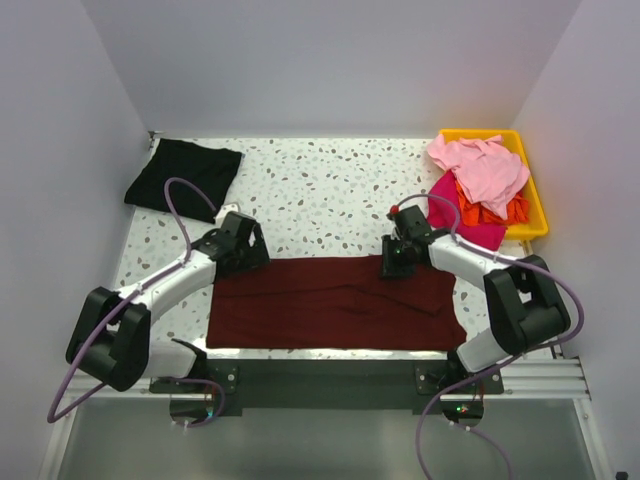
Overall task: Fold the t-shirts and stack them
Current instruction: Fold the tshirt
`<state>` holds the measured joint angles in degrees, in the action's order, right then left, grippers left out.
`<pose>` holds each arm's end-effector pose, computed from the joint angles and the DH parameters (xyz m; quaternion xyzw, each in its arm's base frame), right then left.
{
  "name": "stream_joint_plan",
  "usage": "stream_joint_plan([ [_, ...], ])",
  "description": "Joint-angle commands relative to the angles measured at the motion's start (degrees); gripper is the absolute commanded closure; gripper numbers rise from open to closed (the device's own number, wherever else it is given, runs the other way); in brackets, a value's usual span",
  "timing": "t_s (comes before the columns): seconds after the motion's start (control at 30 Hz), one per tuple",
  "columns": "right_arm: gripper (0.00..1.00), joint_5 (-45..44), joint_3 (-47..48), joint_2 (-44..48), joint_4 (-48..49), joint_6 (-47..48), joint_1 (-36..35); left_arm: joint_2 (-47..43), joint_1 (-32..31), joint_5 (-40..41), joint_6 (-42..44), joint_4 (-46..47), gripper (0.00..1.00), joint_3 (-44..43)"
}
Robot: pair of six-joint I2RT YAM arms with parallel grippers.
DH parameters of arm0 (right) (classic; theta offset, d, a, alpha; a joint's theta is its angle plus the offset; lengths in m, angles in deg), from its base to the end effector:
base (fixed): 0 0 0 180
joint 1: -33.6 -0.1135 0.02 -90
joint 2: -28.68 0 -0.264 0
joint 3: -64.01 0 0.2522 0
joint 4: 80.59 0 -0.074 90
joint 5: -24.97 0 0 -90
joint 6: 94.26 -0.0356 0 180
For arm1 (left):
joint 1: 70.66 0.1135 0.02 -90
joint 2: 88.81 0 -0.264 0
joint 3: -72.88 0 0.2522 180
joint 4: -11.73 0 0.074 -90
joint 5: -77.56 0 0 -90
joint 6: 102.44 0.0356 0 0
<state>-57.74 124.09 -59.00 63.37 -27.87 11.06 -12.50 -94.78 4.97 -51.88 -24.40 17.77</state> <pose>0.2581 0.1120 0.1625 -0.0054 0.9718 0.1461 0.1851 0.2334 -0.0928 0.1879 -0.1686 0.9344 -0.0230 0.3128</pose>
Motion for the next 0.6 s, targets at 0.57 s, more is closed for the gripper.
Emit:
stream_joint_plan([
  [0.57, 1.0, 0.97, -3.61, 17.01, -9.18, -2.92, -3.38, -0.55, 0.3, 1.31, 0.24, 0.93, 0.0, 1.79],
])
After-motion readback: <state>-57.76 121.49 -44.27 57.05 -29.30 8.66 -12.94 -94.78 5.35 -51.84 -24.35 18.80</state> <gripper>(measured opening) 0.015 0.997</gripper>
